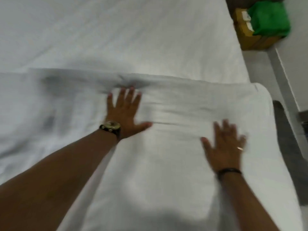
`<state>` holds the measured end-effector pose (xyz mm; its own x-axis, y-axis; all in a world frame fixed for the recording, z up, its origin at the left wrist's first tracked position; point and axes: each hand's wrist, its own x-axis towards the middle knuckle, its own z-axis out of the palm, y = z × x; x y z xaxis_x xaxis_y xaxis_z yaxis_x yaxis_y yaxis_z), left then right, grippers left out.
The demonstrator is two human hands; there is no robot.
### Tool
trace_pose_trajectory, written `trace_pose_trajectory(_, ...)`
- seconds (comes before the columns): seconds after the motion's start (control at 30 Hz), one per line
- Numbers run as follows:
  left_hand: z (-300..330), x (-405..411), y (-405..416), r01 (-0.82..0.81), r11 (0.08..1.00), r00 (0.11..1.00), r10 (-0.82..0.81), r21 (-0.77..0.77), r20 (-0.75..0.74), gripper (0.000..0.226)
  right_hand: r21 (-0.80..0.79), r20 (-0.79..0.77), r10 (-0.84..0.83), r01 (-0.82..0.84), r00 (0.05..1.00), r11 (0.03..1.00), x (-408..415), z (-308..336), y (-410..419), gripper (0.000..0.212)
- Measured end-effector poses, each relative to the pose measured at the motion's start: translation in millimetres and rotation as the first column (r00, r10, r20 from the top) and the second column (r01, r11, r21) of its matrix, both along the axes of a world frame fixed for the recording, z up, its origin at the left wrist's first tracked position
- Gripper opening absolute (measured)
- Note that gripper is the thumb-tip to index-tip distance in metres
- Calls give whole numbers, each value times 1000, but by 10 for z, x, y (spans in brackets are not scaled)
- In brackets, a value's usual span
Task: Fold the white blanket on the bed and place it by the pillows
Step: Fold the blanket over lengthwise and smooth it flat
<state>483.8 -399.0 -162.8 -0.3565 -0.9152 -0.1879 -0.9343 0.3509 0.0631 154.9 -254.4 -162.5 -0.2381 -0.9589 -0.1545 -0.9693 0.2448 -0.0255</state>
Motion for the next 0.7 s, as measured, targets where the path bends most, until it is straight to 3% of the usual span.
trace_pose_trajectory(0.1,202,414,155,101,990,993,-107,101,51,109,150,-77,-261,270,962,951,-316,262,57,96)
trace_pose_trajectory(0.17,283,859,401,180,980,983,-182,89,17,100,146,-40,-317,320,947,936,177,392,82,99)
trace_pose_trajectory(0.23,390,1414,739,257,966,964,-257,-9,-61,87,73,107,-203,196,973,978,1286,417,230,99)
trace_pose_trajectory(0.33,447,2310,1249,180,975,962,-201,-129,-182,79,-123,273,140,-110,952,986,3300,412,612,82)
trace_pose_trajectory(0.4,427,3050,1574,116,991,978,-126,-67,-168,81,-128,269,377,-355,886,926,4258,409,842,71)
trace_pose_trajectory(0.47,386,3824,1830,118,992,992,-115,55,-53,86,-50,192,434,-433,880,900,4421,273,976,70)
trace_pose_trajectory(0.5,385,4180,1917,118,987,993,-119,108,-2,88,10,139,370,-375,919,927,4305,223,1041,73)
trace_pose_trajectory(0.57,431,4672,1993,66,981,997,-74,183,32,92,150,31,94,-98,995,984,3844,212,1170,80)
trace_pose_trajectory(0.63,496,4910,2004,51,972,998,-59,229,29,98,293,-48,-187,192,981,936,3440,403,1249,82)
trace_pose_trajectory(0.7,569,4986,2035,74,963,997,-81,259,14,107,385,-10,-298,279,954,880,3411,686,1316,81)
